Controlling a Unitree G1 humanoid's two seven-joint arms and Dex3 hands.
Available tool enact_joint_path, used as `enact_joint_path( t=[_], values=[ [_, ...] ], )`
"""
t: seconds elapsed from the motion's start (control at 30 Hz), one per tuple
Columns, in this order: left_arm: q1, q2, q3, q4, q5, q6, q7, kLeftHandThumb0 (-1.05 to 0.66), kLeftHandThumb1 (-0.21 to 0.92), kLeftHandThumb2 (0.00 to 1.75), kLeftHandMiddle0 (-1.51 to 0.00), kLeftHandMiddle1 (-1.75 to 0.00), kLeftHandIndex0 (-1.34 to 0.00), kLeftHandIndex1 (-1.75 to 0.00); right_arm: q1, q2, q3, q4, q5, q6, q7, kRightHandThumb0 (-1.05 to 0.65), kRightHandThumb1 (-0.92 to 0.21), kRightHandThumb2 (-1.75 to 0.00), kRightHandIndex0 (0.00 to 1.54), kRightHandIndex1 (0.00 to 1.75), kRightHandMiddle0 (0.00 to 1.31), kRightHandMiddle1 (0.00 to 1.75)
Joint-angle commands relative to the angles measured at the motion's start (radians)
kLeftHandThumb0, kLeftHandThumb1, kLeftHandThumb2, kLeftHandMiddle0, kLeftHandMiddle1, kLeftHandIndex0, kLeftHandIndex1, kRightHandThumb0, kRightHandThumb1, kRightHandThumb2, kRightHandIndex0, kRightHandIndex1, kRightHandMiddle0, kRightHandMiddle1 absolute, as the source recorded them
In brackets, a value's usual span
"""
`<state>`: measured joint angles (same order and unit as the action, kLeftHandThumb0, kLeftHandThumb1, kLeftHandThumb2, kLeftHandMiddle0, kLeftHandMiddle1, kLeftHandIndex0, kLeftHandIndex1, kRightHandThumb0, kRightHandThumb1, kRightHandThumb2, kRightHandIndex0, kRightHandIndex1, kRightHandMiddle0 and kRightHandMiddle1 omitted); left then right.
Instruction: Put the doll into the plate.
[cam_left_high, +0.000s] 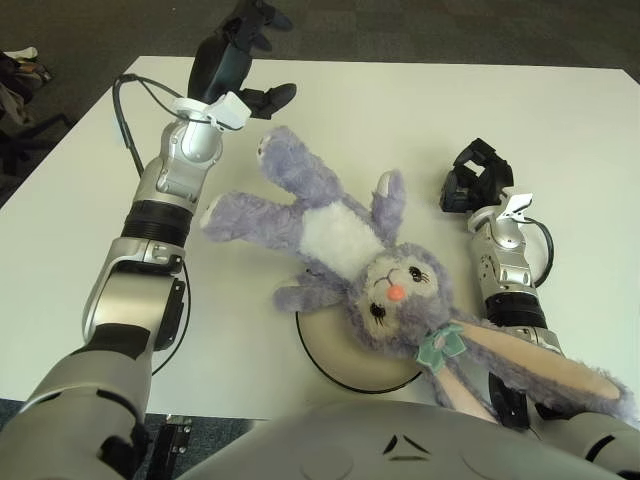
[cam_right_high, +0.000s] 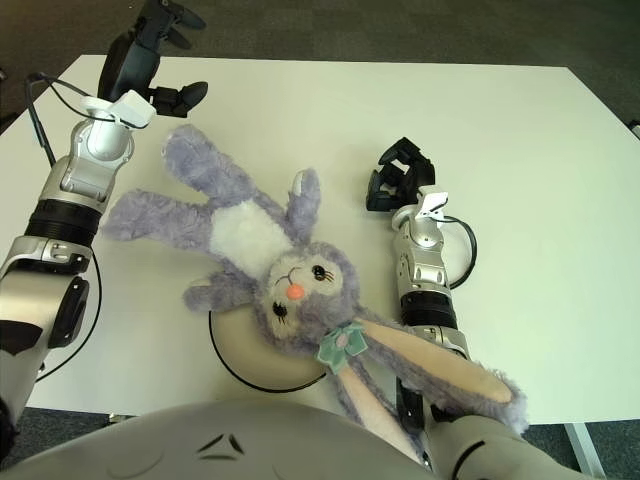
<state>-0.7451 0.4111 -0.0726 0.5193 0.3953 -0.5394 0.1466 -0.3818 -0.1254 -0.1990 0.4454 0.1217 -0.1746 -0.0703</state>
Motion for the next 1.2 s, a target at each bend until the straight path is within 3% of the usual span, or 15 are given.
enact_joint_path(
  t=[0.0, 0.33, 0.73, 1.17],
  values=[
    [0.031, -0.015, 0.02, -0.008, -0.041, 0.018, -0.008, -0.02, 0.5, 1.08, -0.4, -1.69, -0.36, -1.7, -0.032, -0.012, -0.014, -0.02, -0.016, -0.002, -0.028, -0.01, 0.11, -1.75, 0.98, 1.61, 0.7, 1.75],
    [0.095, -0.068, 0.056, -0.001, -0.163, 0.072, -0.062, -0.01, 0.51, 1.09, -0.36, -1.74, -0.34, -1.74, -0.047, -0.023, -0.014, -0.024, -0.045, 0.002, -0.065, -0.01, 0.1, -1.73, 1.0, 1.57, 0.69, 1.75],
    [0.155, -0.14, 0.099, 0.093, -0.275, 0.055, -0.078, -0.01, 0.4, 1.23, -0.44, -1.75, -0.43, -1.75, -0.053, -0.006, -0.012, 0.001, -0.053, -0.009, -0.103, -0.01, 0.13, -1.75, 1.02, 1.55, 0.7, 1.75],
    [0.232, -0.2, 0.115, 0.081, -0.336, 0.04, -0.107, -0.01, 0.35, 1.29, -0.48, -1.75, -0.46, -1.75, -0.043, -0.01, -0.009, 0.029, -0.046, -0.025, -0.076, -0.01, 0.06, -1.75, 0.91, 1.74, 0.65, 1.74]
  ],
)
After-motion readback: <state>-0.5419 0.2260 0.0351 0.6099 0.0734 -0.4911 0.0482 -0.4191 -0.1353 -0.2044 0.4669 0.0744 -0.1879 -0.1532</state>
